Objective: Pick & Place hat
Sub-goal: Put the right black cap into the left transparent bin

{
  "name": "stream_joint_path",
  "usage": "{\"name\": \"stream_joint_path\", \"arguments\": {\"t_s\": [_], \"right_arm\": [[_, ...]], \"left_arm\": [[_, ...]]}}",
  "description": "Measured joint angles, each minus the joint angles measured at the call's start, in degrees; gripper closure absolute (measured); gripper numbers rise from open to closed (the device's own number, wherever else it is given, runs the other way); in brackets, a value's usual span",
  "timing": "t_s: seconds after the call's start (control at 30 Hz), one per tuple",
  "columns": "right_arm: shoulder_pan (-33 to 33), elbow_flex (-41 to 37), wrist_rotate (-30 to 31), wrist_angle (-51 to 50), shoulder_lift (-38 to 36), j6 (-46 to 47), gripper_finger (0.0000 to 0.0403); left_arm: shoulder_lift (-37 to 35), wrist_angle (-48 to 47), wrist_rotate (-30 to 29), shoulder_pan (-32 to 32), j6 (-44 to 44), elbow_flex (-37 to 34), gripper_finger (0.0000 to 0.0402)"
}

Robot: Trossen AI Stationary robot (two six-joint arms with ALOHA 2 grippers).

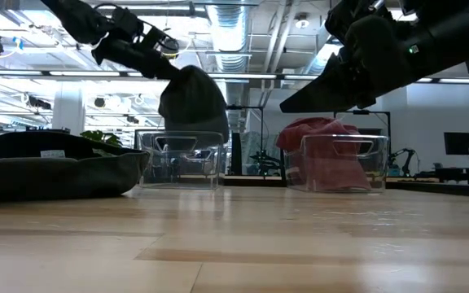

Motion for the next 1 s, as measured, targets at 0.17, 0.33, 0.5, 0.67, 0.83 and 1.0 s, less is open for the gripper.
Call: {"name": "stream_joint_path", "arguments": {"t_s": [0.17, 0.33, 0.5, 0.67, 0.83, 1.0], "right_arm": [[0.0, 0.0, 0.0, 0.0, 0.0, 0.0, 0.0403], [0.0, 0.0, 0.0, 0.0, 0.0, 0.0, 0.0403], [0.0, 0.0, -0.1, 0.0, 0.0, 0.0, 0.0403], [0.0, 0.0, -0.1, 0.0, 0.0, 0.0, 0.0403], [0.0, 0.0, -0.1, 0.0, 0.0, 0.1, 0.0403], [0.0, 0.0, -0.1, 0.0, 0.0, 0.1, 0.0403]], "left_arm": [[2.1, 0.0, 0.0, -0.1, 2.3, 0.0, 0.0391], [2.4, -2.8, -0.5, -0.1, 6.3, 0.1, 0.0391], [2.3, -6.4, -0.9, 0.0, 8.7, 0.1, 0.0391], [2.3, -9.0, -1.1, -0.2, 10.9, 0.1, 0.0391], [2.2, -9.0, -2.6, -0.2, 12.3, 0.1, 0.0391], [2.2, -9.0, -2.6, -0.4, 12.8, 0.1, 0.0391]]}}
